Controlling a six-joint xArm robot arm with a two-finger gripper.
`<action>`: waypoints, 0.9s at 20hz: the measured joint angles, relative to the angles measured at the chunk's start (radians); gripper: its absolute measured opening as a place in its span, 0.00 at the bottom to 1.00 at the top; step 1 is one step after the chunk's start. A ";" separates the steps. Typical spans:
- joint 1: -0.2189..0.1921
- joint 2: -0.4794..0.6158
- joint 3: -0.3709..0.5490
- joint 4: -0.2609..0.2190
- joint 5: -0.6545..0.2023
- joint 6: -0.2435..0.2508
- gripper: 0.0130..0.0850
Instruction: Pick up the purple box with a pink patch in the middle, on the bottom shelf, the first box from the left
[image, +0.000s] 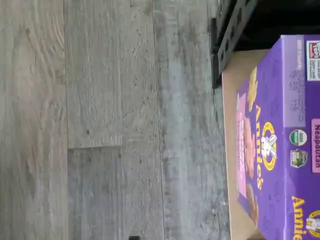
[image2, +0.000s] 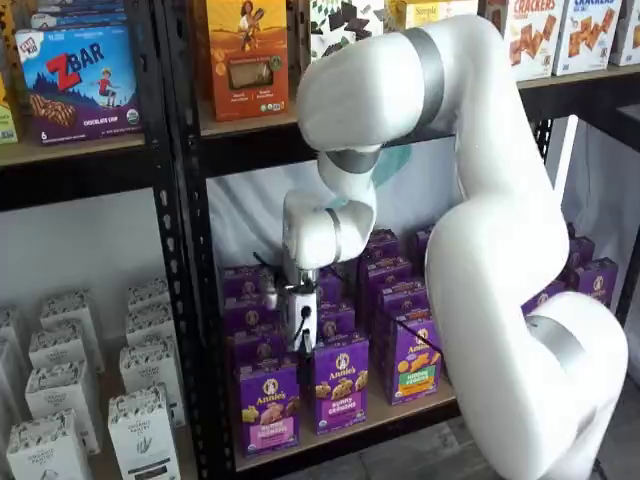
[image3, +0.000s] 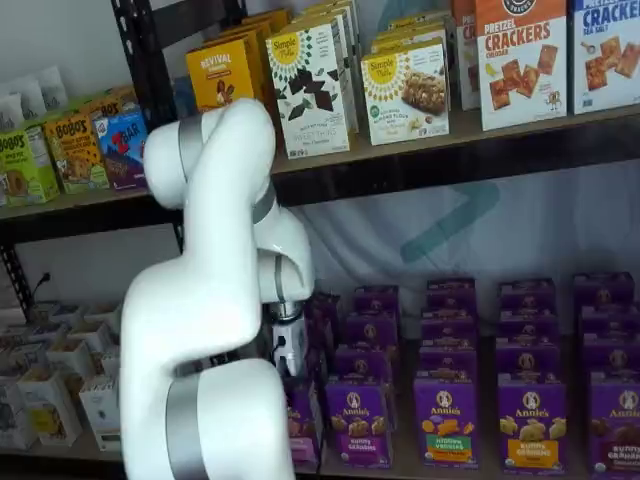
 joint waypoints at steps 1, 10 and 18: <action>0.001 0.001 0.000 -0.003 -0.006 0.003 1.00; 0.018 0.038 -0.018 0.052 -0.094 -0.032 1.00; 0.018 0.090 -0.074 0.045 -0.110 -0.026 1.00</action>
